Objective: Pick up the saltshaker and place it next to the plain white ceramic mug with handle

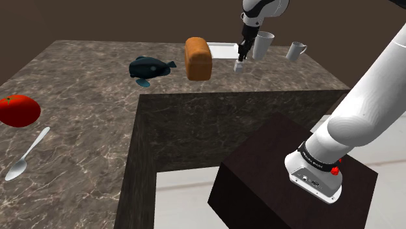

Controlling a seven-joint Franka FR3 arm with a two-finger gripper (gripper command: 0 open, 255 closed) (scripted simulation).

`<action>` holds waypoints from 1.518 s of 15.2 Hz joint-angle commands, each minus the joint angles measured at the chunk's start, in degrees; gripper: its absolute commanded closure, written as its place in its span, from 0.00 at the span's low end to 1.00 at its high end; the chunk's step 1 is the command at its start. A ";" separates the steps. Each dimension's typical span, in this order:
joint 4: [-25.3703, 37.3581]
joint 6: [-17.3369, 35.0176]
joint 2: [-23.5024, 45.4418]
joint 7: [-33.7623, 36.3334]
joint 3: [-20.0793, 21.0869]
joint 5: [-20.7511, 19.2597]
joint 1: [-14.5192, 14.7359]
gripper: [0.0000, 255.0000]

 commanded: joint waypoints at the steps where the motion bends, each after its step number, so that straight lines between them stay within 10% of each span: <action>1: 0.83 -1.40 -0.57 0.12 -0.03 -0.20 0.00 1.00; 23: 13.52 -17.78 -4.39 1.22 0.03 -1.41 0.14 1.00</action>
